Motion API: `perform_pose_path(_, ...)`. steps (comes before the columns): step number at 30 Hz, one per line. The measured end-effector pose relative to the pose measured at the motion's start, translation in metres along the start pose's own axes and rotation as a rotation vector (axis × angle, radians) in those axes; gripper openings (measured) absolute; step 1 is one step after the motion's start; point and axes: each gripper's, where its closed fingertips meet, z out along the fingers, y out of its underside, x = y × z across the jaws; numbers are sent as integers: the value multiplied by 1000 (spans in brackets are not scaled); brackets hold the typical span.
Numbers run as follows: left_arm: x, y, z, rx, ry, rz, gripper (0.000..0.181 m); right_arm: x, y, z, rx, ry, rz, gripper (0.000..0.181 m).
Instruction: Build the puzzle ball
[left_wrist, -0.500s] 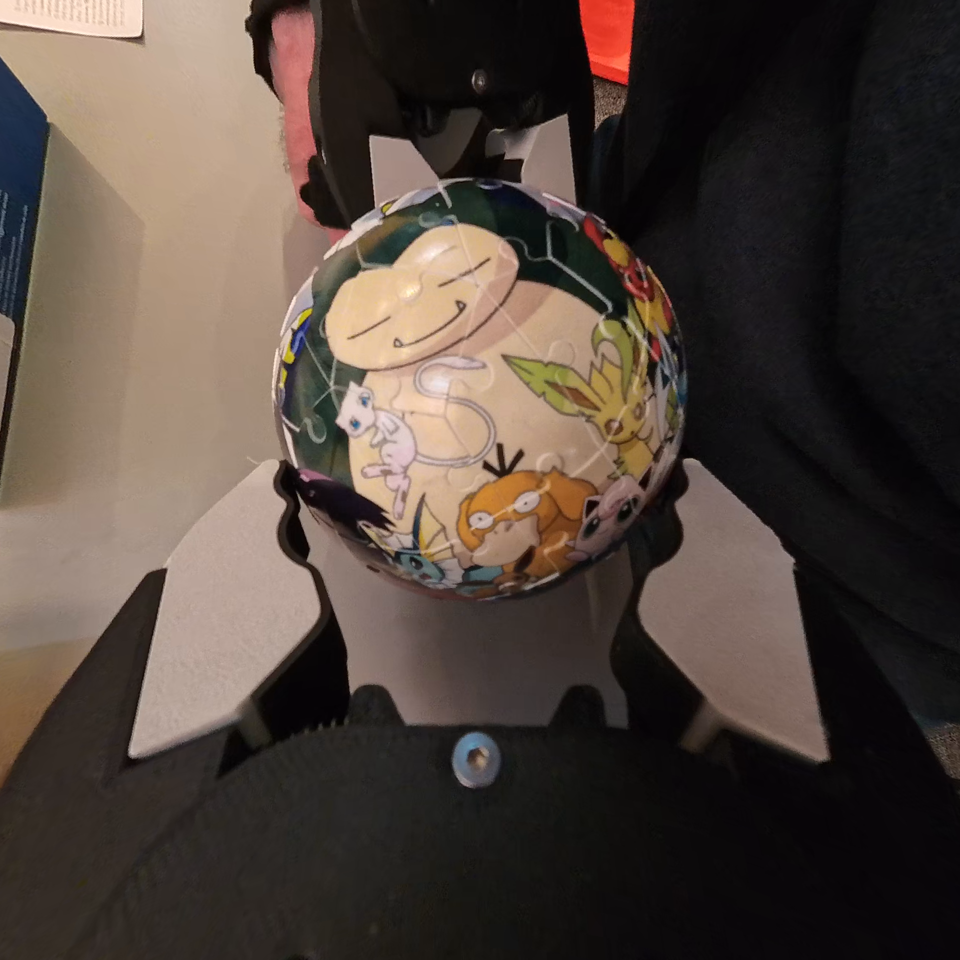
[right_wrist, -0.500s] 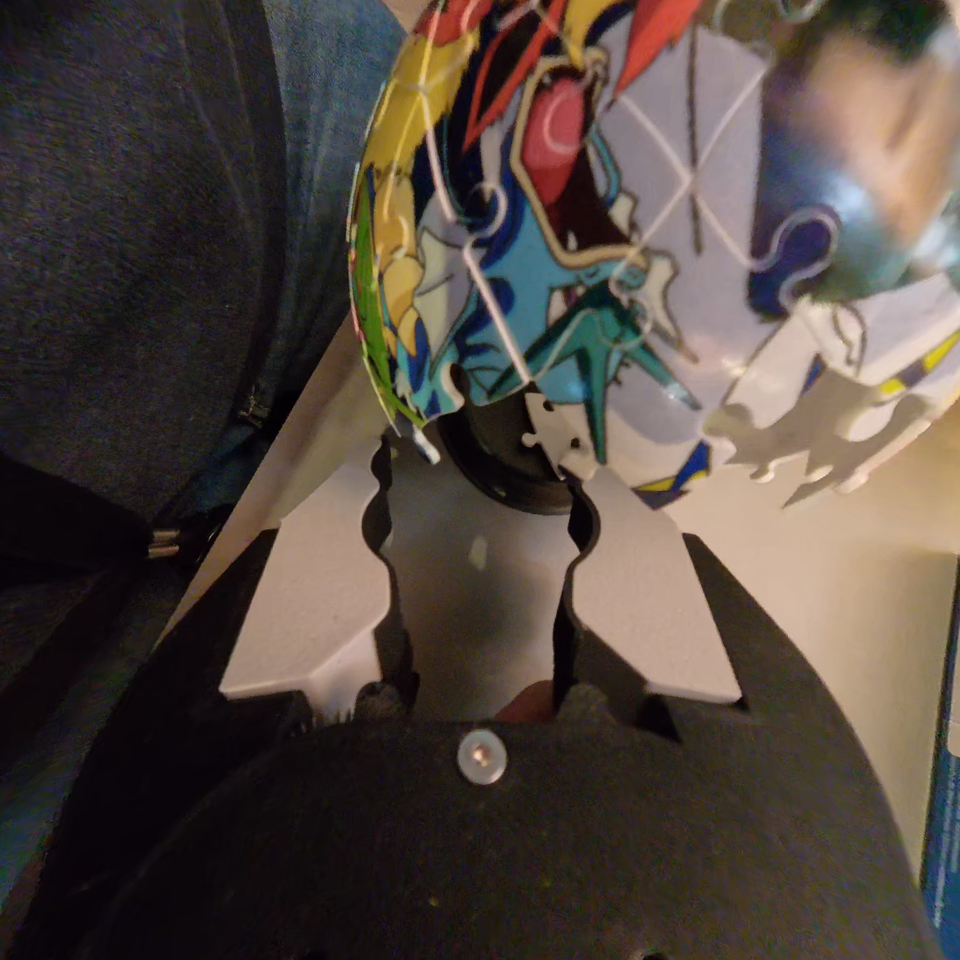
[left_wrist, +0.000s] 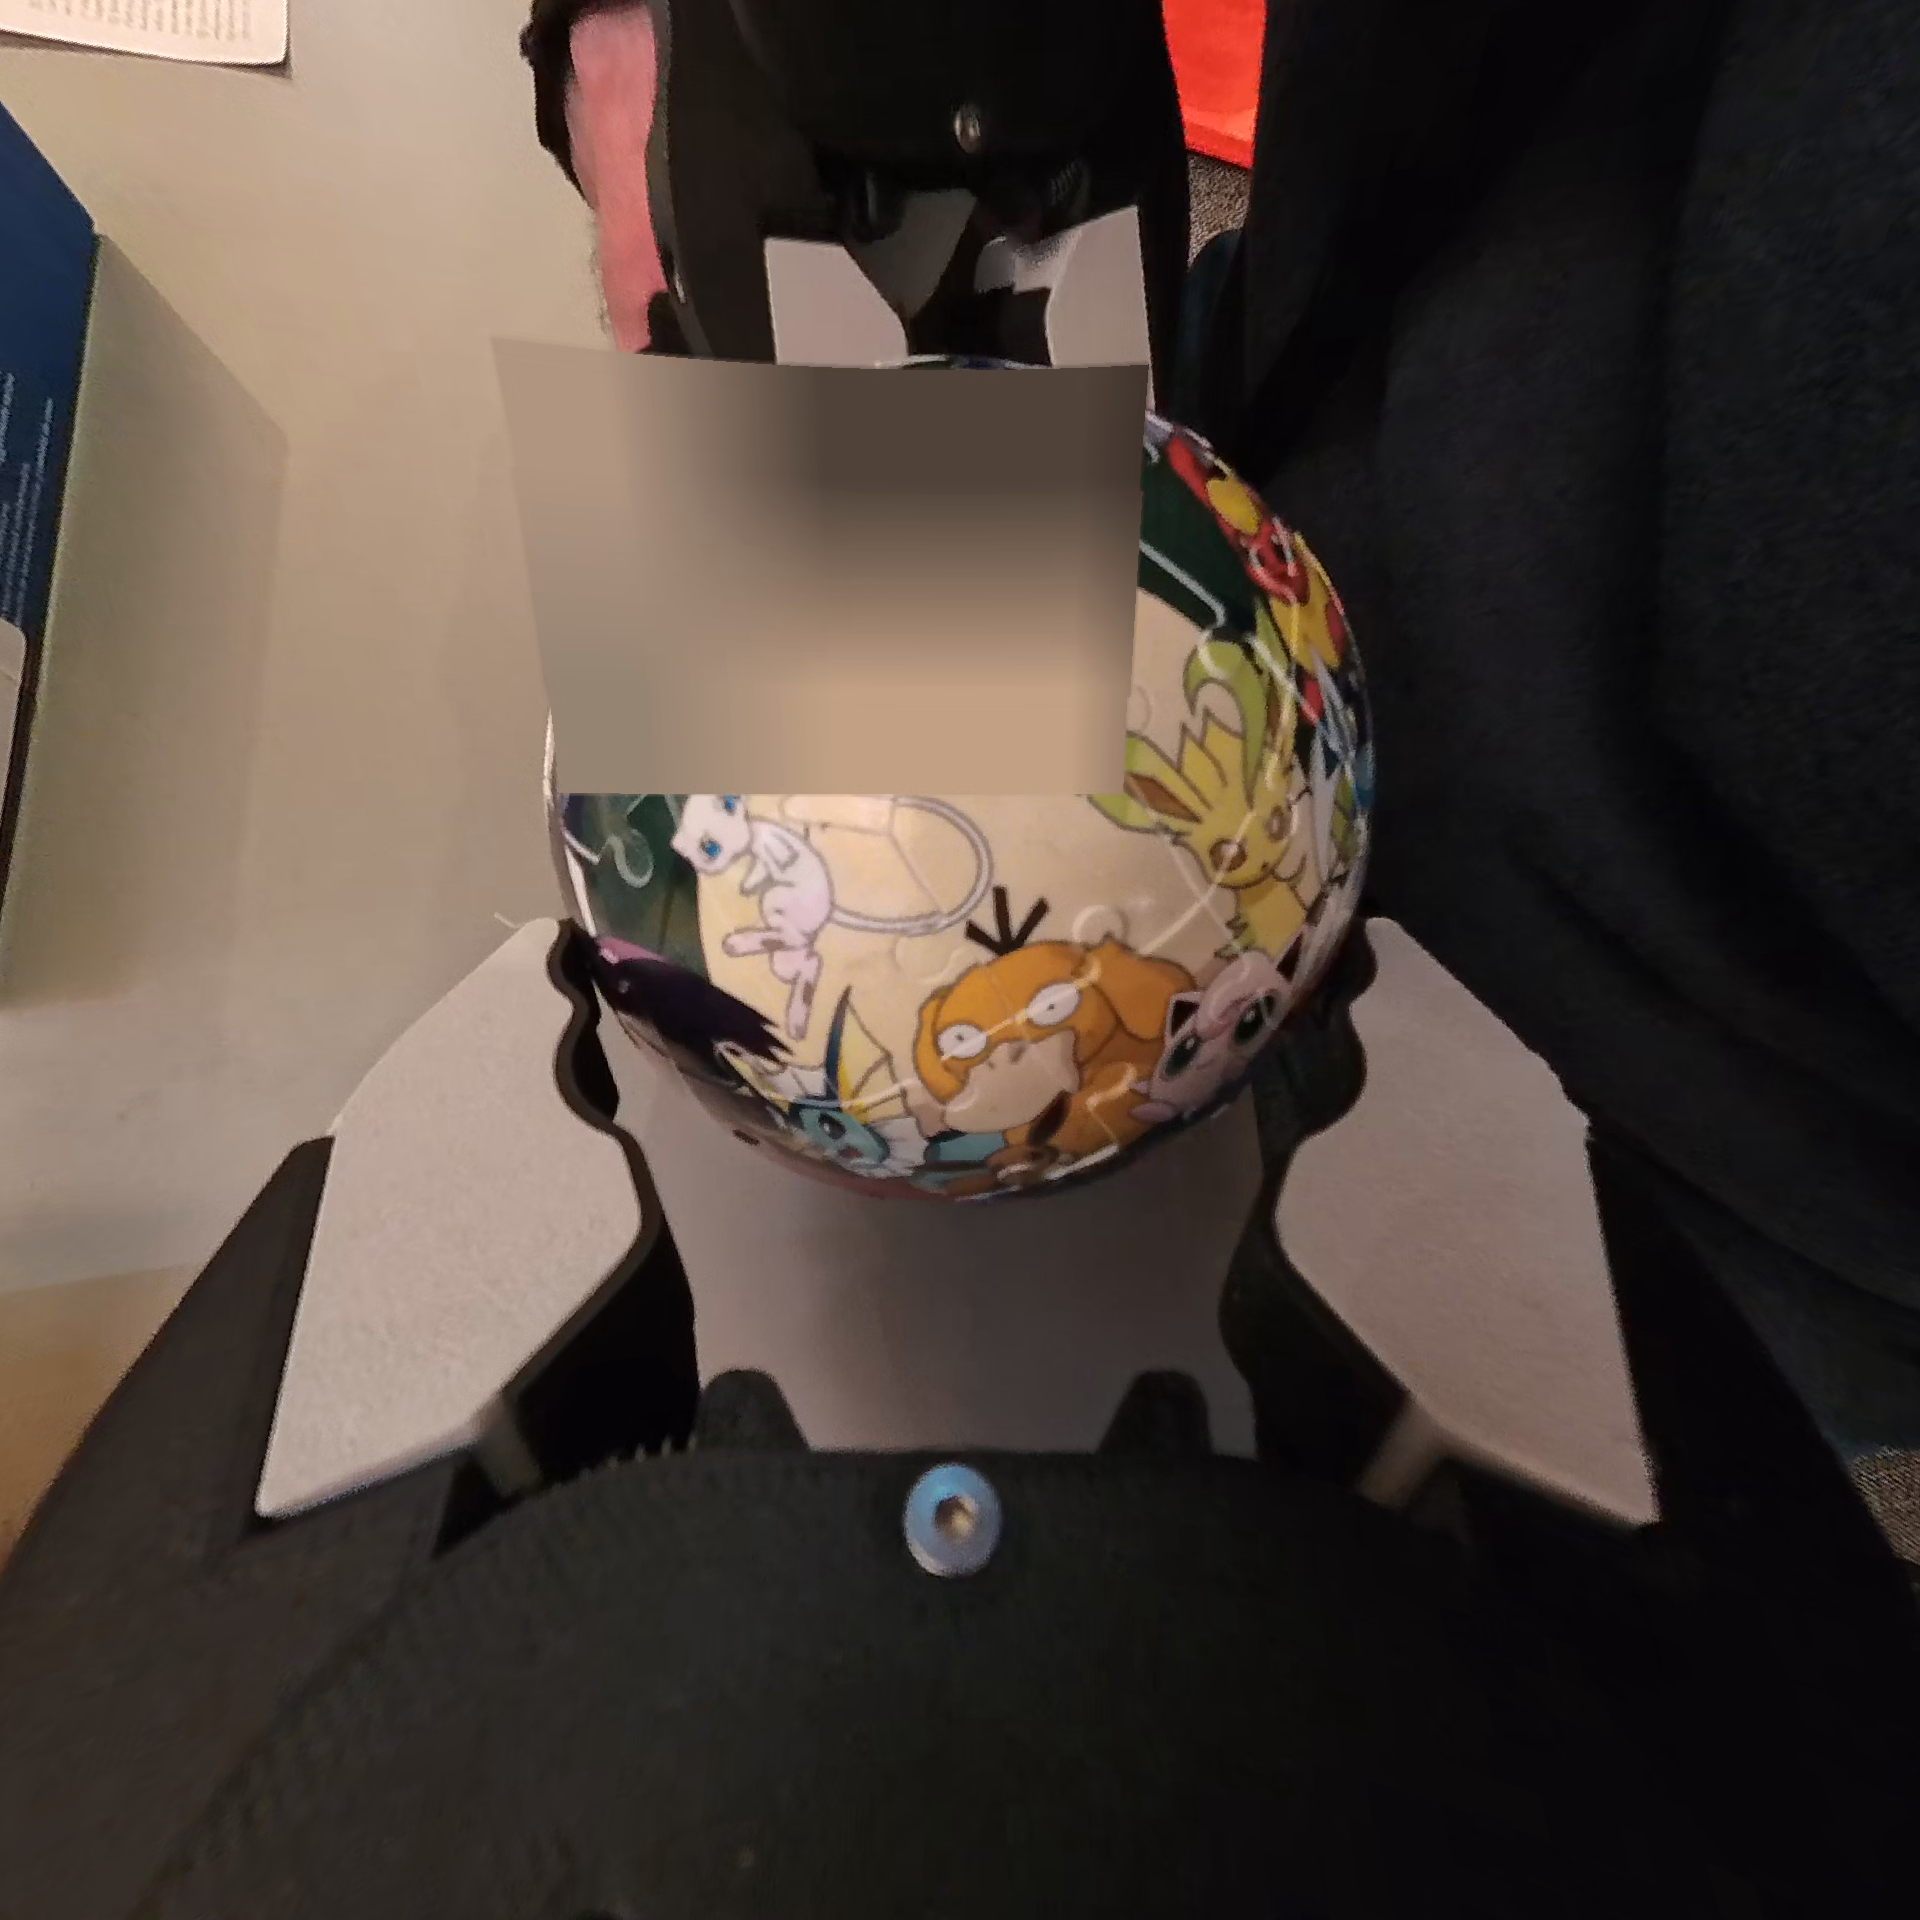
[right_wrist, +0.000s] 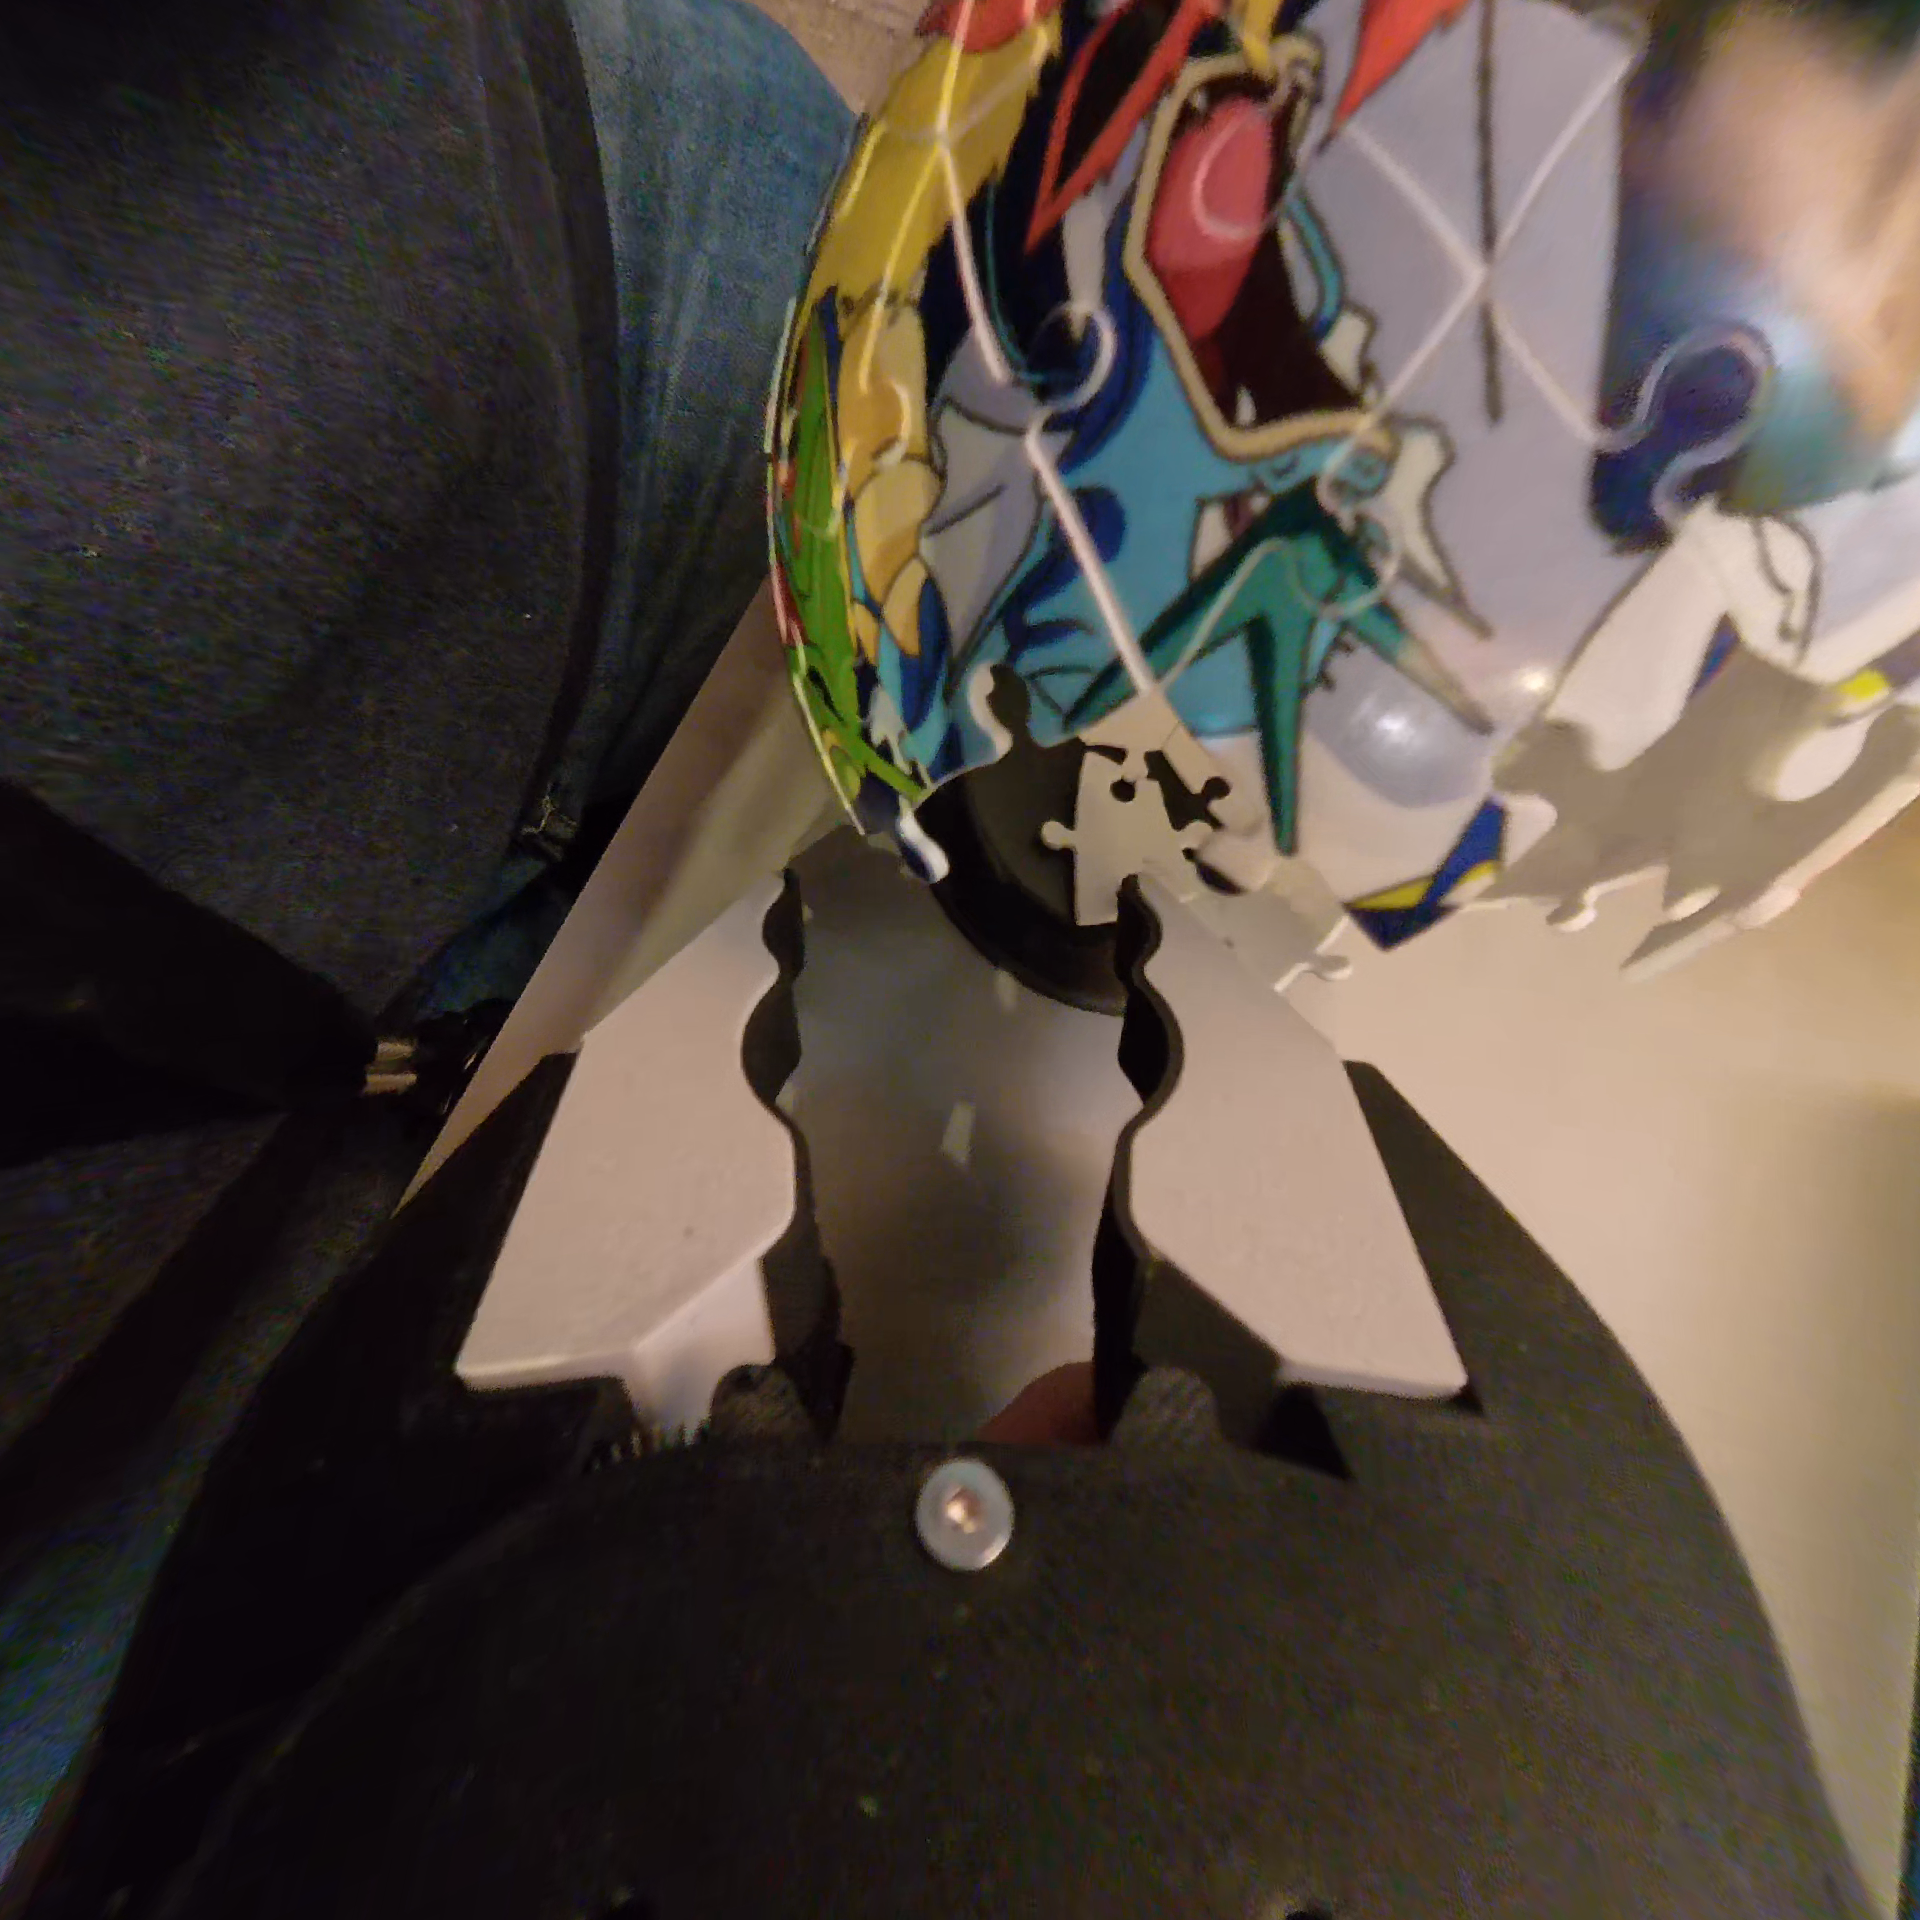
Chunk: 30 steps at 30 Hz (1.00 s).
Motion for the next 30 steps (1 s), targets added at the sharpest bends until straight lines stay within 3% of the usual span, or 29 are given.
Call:
perform_pose_path(7,0,-1,-1,2,1,-1,129,1,0,3,-10,12,-9,59)
perform_pose_path(15,1,0,0,2,3,-4,129,3,-3,6,-2,11,-25,74)
perform_pose_path(30,0,-1,0,4,-2,-7,129,5,-1,-8,27,16,-17,48)
